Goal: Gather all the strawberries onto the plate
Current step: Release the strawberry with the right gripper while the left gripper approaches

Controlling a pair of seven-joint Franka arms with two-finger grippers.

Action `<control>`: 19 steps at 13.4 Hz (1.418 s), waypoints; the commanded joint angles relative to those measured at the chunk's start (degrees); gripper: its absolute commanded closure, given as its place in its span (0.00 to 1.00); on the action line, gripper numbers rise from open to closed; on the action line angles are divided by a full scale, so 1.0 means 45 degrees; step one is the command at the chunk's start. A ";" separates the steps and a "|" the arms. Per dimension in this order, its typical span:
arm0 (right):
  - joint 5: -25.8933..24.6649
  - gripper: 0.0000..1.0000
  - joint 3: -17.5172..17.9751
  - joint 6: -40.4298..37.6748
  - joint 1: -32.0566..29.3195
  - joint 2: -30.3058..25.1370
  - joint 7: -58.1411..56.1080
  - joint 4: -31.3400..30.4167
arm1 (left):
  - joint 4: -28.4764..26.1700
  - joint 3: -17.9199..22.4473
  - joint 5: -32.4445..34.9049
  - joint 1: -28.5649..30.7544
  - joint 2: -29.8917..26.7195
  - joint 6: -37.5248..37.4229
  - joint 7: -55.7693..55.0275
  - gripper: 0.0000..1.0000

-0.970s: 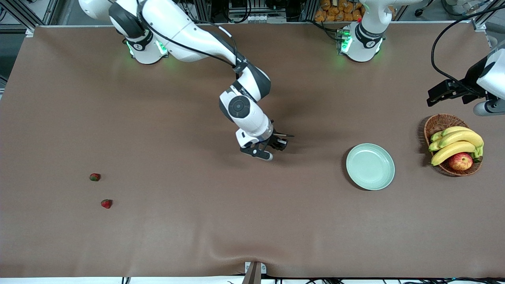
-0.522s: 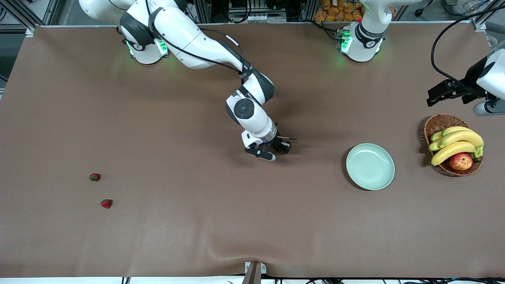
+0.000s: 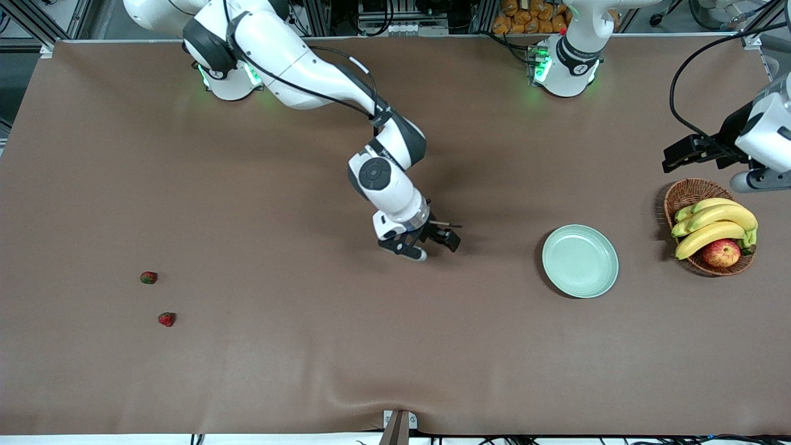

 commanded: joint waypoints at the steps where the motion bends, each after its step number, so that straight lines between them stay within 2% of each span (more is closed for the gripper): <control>1: -0.0025 0.00 0.0140 -0.1741 -0.0952 -0.1077 -0.1050 -0.0162 | 0.0003 -0.0018 -0.0039 0.0022 -0.0064 -0.0013 0.0262 0.00; 4: -0.0006 0.00 0.0140 -0.3752 -0.2279 -0.2132 -0.2532 -0.0162 | -0.0035 -0.0134 -0.0059 -0.0172 0.0461 0.0493 -0.0029 0.00; 7: -0.0064 0.00 0.0101 -0.5940 -0.3783 -0.2992 -0.4875 -0.0181 | -0.0153 -0.0525 -0.0136 -0.0913 0.1241 0.1331 -0.0556 0.00; 10: -0.0666 0.00 0.0101 -0.7291 -0.5715 -0.3482 -0.7491 -0.0181 | -0.0192 -0.0895 -0.0334 -0.2257 0.2762 0.2502 -0.3749 0.00; 12: -0.1796 0.00 0.0101 -0.7451 -0.6752 -0.3483 -0.9132 -0.0142 | -0.0173 -0.0916 -0.0061 -0.3236 0.3817 0.3420 -0.6348 0.00; 15: -0.4490 0.00 0.0101 -0.7315 -0.7847 -0.3308 -1.1943 -0.0142 | -0.0173 -0.0916 0.0232 -0.4389 0.5011 0.4301 -0.9570 0.00; 17: -0.5179 0.00 0.0101 -0.7004 -0.8627 -0.2958 -1.3858 -0.0123 | -0.0173 -0.0936 0.0254 -0.5034 0.6023 0.5545 -1.2864 0.00; 19: -0.5900 0.00 0.0081 -0.5525 -0.9389 -0.2431 -1.6179 -0.0162 | -0.0192 -0.0916 0.0293 -0.5989 0.7022 0.6818 -1.5878 0.00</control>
